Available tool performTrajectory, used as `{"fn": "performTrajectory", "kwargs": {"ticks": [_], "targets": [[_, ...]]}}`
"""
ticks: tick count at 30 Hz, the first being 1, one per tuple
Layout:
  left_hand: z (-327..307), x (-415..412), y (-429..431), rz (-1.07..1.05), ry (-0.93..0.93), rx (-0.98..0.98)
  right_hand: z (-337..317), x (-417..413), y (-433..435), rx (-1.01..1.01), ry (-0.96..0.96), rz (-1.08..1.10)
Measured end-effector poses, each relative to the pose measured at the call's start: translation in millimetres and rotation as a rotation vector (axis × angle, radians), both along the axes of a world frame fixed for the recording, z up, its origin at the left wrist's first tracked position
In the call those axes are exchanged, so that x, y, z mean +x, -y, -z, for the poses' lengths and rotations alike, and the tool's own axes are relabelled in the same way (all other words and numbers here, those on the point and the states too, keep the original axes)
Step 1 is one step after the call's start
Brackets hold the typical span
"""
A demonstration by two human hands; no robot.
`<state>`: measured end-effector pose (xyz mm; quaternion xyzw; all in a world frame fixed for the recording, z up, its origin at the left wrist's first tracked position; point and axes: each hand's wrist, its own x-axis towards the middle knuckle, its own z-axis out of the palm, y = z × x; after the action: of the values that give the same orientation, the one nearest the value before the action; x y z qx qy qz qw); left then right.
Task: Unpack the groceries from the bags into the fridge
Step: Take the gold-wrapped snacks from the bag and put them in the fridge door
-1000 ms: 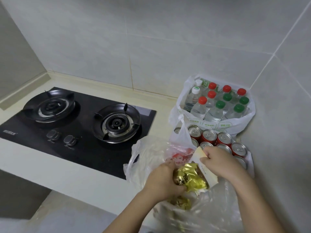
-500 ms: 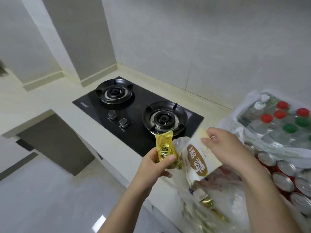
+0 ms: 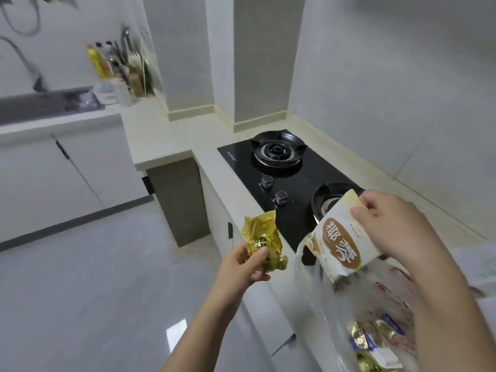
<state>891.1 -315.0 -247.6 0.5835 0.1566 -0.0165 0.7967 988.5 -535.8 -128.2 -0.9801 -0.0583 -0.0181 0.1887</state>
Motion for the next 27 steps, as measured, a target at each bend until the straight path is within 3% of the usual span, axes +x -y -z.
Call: {"fn": "performTrajectory", "kwargs": {"ticks": [10, 21, 27], "targets": [[2, -58, -66, -0.173, 0.028, -0.068, -21, -48, -79, 0.013, 0.020, -0.123], [-1, -153, -157, -0.318, 0.027, -0.020, -35, -102, -154, -0.309, -0.214, -0.159], [-2, -180, -183, -0.333, 0.040, -0.011, -33, -131, -192, -0.250, -0.189, -0.214]]}}
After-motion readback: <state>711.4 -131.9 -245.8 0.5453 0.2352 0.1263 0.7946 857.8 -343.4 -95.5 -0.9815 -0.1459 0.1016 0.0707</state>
